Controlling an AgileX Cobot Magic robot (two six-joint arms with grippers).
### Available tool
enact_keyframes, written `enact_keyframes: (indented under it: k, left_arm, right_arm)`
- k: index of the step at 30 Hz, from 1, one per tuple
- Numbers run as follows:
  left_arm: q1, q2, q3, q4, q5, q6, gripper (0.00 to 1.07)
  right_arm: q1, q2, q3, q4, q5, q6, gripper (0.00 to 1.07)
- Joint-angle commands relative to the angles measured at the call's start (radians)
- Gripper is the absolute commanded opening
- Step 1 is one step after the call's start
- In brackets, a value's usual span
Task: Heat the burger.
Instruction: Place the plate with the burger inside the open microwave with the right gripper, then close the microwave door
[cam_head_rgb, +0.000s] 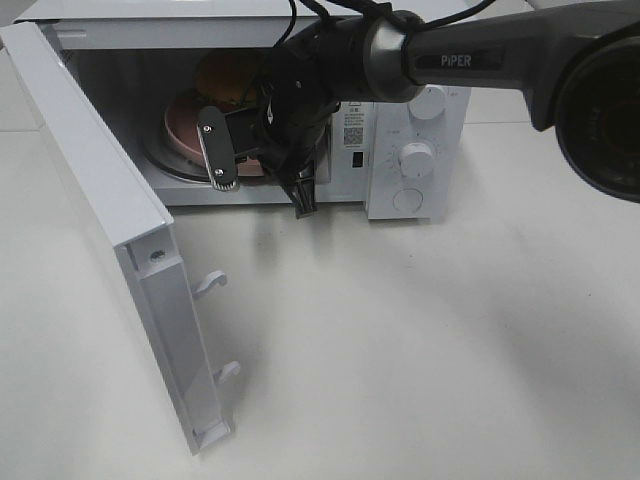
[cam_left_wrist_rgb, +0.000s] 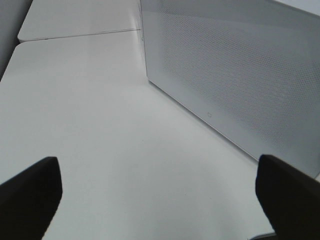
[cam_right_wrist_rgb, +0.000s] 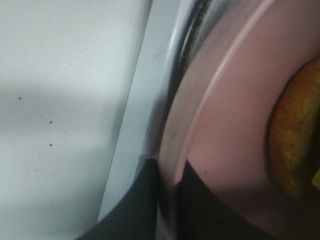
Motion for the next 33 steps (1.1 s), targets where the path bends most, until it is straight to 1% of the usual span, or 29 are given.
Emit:
enact_keyframes:
  k: [1, 8, 10, 11, 12, 13, 14, 15, 16, 17, 18, 19, 20, 21, 24, 28, 29, 30, 31, 32, 33]
  left_arm:
    - [-0.004, -0.017, 0.003, 0.006, -0.010, 0.000, 0.98]
    - [-0.004, -0.017, 0.003, 0.012, -0.010, 0.000, 0.98]
    - [-0.004, -0.017, 0.003, 0.012, -0.010, 0.000, 0.98]
    - [-0.004, -0.017, 0.003, 0.012, -0.010, 0.000, 0.98]
    - [-0.004, -0.017, 0.003, 0.012, -0.010, 0.000, 0.98]
    - [-0.004, -0.017, 0.003, 0.012, -0.010, 0.000, 0.98]
    - [-0.004, -0.017, 0.003, 0.012, -0.010, 0.000, 0.98]
    - [-0.004, -0.017, 0.003, 0.012, -0.010, 0.000, 0.98]
    - [-0.004, -0.017, 0.003, 0.012, -0.010, 0.000, 0.98]
    - [-0.004, -0.017, 0.003, 0.012, -0.010, 0.000, 0.98]
    - [-0.004, -0.017, 0.003, 0.012, -0.010, 0.000, 0.98]
    - [-0.004, -0.017, 0.003, 0.012, -0.010, 0.000, 0.98]
    - [-0.004, -0.017, 0.003, 0.012, -0.010, 0.000, 0.98]
    - [-0.004, -0.017, 0.003, 0.012, -0.010, 0.000, 0.98]
    - [-0.004, -0.017, 0.003, 0.012, -0.010, 0.000, 0.98]
    - [-0.004, -0.017, 0.003, 0.012, -0.010, 0.000, 0.98]
    - [-0.004, -0.017, 0.003, 0.012, -0.010, 0.000, 0.98]
    - [-0.004, -0.017, 0.003, 0.012, -0.010, 0.000, 0.98]
    - [-0.004, -0.017, 0.003, 0.013, -0.010, 0.000, 0.98]
    - [-0.004, -0.017, 0.003, 0.013, -0.010, 0.000, 0.98]
    - [-0.004, -0.017, 0.003, 0.013, -0.010, 0.000, 0.98]
  right_arm:
    - [-0.005, 0.003, -0.042, -0.025, -0.023, 0.063, 0.02]
    - [-0.005, 0.003, -0.046, -0.026, -0.019, 0.097, 0.08]
    - [-0.005, 0.003, -0.046, -0.026, -0.010, 0.107, 0.14]
    - [-0.005, 0.003, -0.046, -0.026, -0.010, 0.107, 0.14]
    - [-0.005, 0.003, -0.046, -0.026, -0.003, 0.107, 0.20]
    - [-0.005, 0.003, -0.046, -0.026, -0.003, 0.107, 0.20]
    - [-0.005, 0.003, -0.046, -0.026, 0.005, 0.107, 0.27]
    - [-0.005, 0.003, -0.046, -0.026, 0.009, 0.107, 0.31]
    - [-0.005, 0.003, -0.046, -0.026, 0.009, 0.107, 0.31]
    - [-0.005, 0.003, -0.046, -0.026, 0.013, 0.107, 0.40]
    - [-0.005, 0.003, -0.046, -0.026, 0.016, 0.109, 0.44]
    - [-0.005, 0.003, -0.046, -0.026, 0.016, 0.109, 0.44]
    - [-0.005, 0.000, -0.045, -0.026, 0.020, 0.118, 0.50]
    - [-0.005, -0.003, -0.045, -0.026, 0.024, 0.140, 0.54]
    - [-0.005, -0.011, -0.044, -0.025, 0.027, 0.198, 0.56]
    - [-0.005, -0.030, -0.025, -0.026, 0.025, 0.234, 0.57]
    - [-0.005, -0.048, 0.003, -0.031, 0.017, 0.234, 0.58]
    - [-0.005, -0.048, 0.003, -0.031, 0.017, 0.234, 0.58]
    - [-0.005, -0.073, 0.046, -0.039, 0.002, 0.233, 0.59]
    - [-0.005, -0.086, 0.064, -0.041, -0.007, 0.233, 0.60]
    - [-0.005, -0.086, 0.064, -0.041, -0.007, 0.233, 0.60]
